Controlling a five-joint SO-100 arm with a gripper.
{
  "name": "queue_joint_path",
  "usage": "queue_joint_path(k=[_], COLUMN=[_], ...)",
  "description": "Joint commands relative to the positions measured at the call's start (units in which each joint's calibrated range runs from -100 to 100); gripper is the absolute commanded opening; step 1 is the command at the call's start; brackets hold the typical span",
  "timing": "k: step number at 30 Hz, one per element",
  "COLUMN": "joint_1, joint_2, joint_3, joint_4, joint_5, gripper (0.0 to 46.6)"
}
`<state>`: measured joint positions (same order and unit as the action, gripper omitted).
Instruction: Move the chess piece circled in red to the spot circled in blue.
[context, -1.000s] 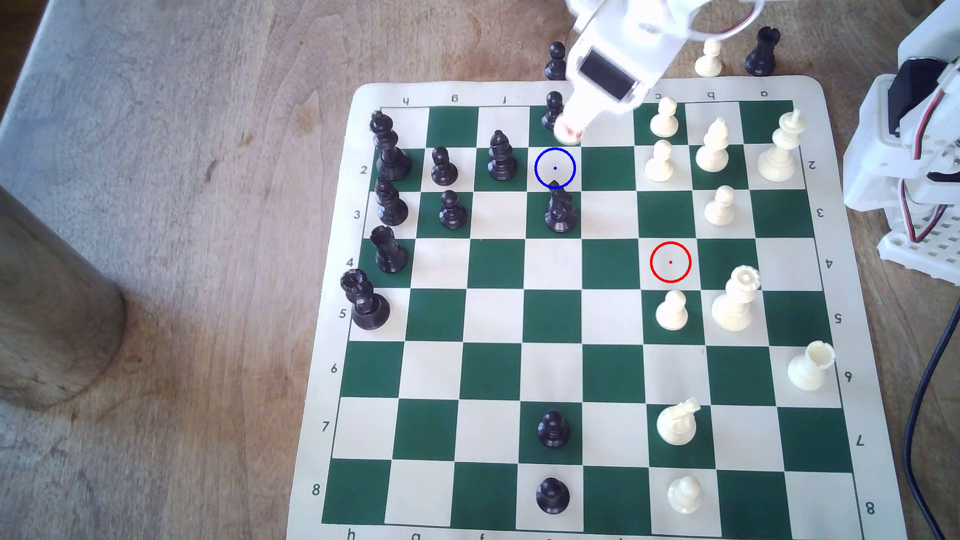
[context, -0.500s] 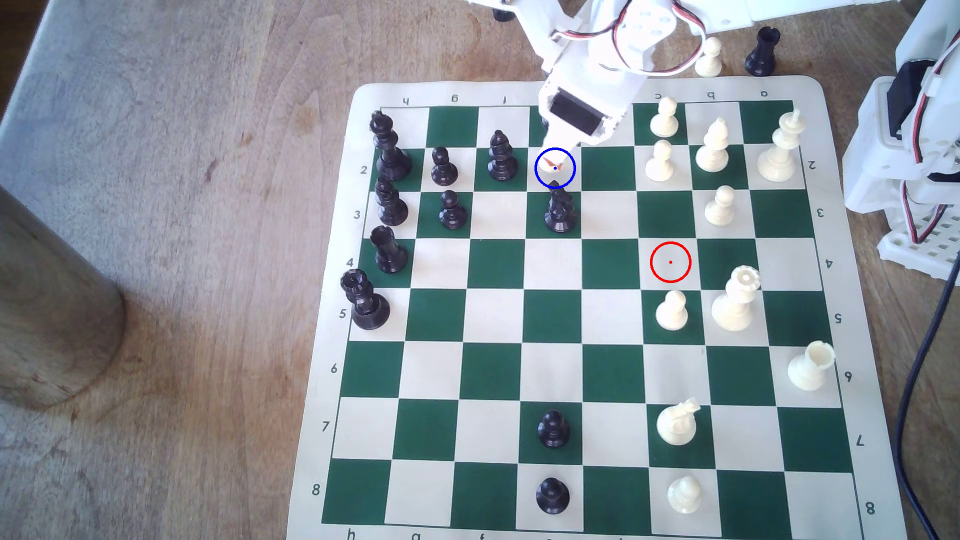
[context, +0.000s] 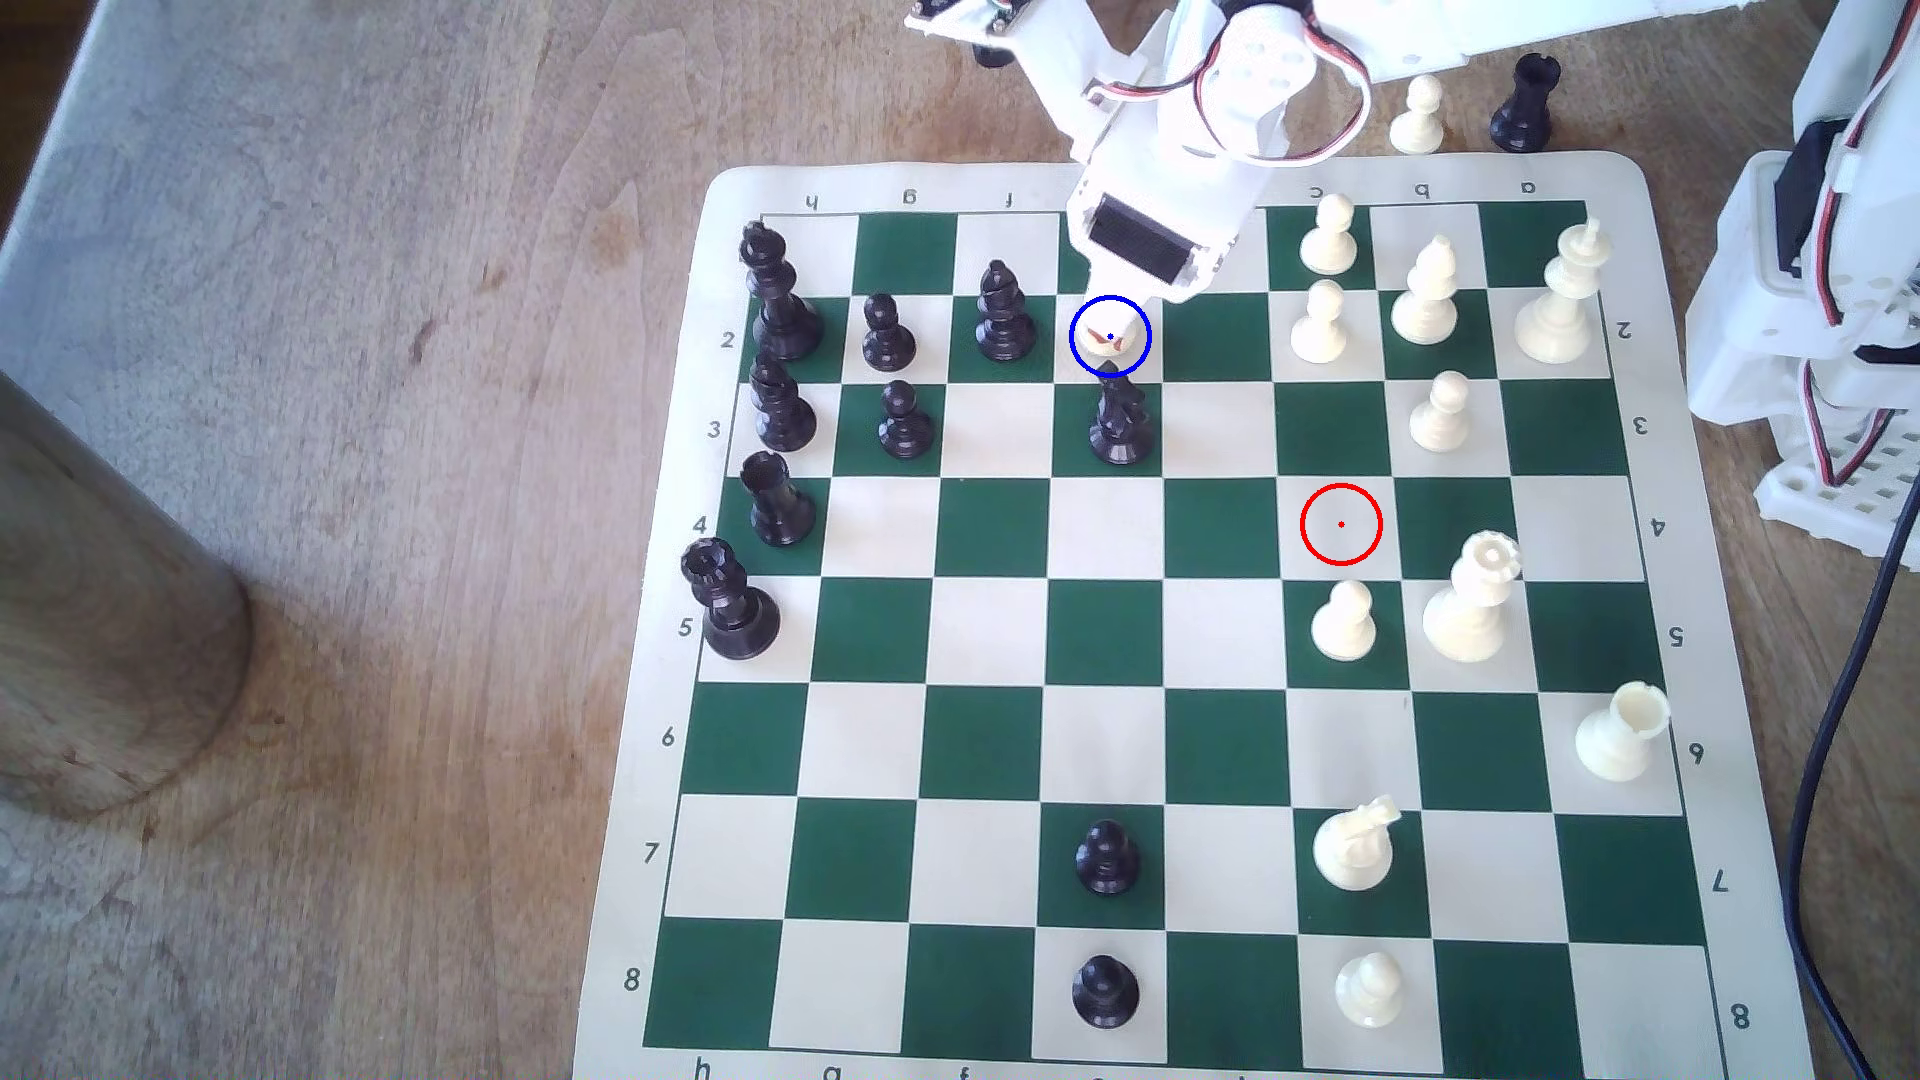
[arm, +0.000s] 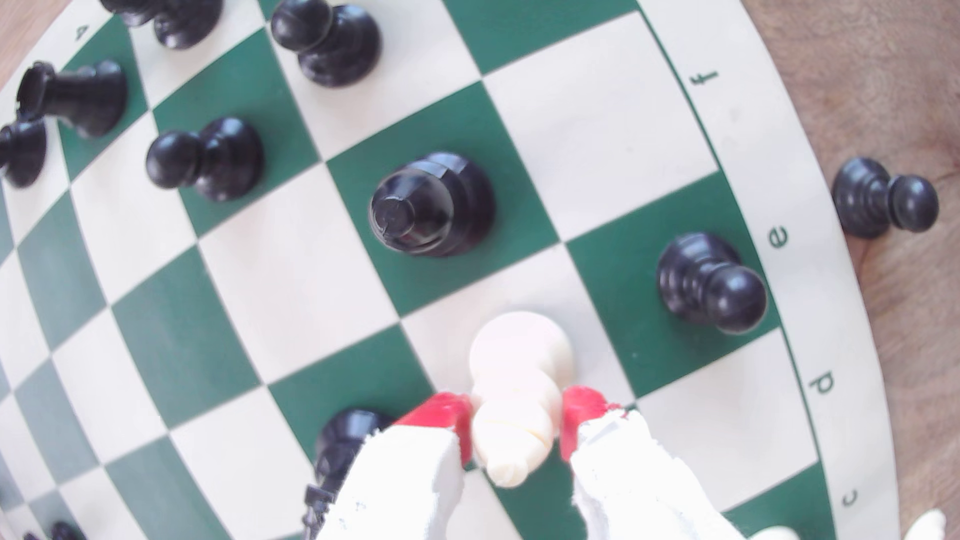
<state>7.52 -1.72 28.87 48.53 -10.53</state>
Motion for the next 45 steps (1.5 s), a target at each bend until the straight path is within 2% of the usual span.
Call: queue_joint_path(k=[1, 5, 7, 17, 22, 26, 33, 36, 45], joint_1=[0.3, 0.3, 0.4, 0.6, 0.5, -0.5, -7.6, -10.5, -13.0], joint_2=[-0.7, -0.9, -1.4, -6.8, -12.9, -19.7, -37.8, -44.8, -67.2], joint_3=[-5.3, -5.3, -5.0, -2.9, 0.6, 4.6, 17.8, 22.4, 35.0], joint_4=[-0.7, 0.1, 0.5, 5.6, 8.3, 10.3, 16.6, 19.1, 26.2], joint_5=[0.1, 0.5, 0.8, 1.5, 1.6, 1.9, 2.1, 1.6, 1.3], gripper=[4.6, 10.7, 11.8, 11.6, 13.6, 15.4, 16.6, 16.3, 14.7])
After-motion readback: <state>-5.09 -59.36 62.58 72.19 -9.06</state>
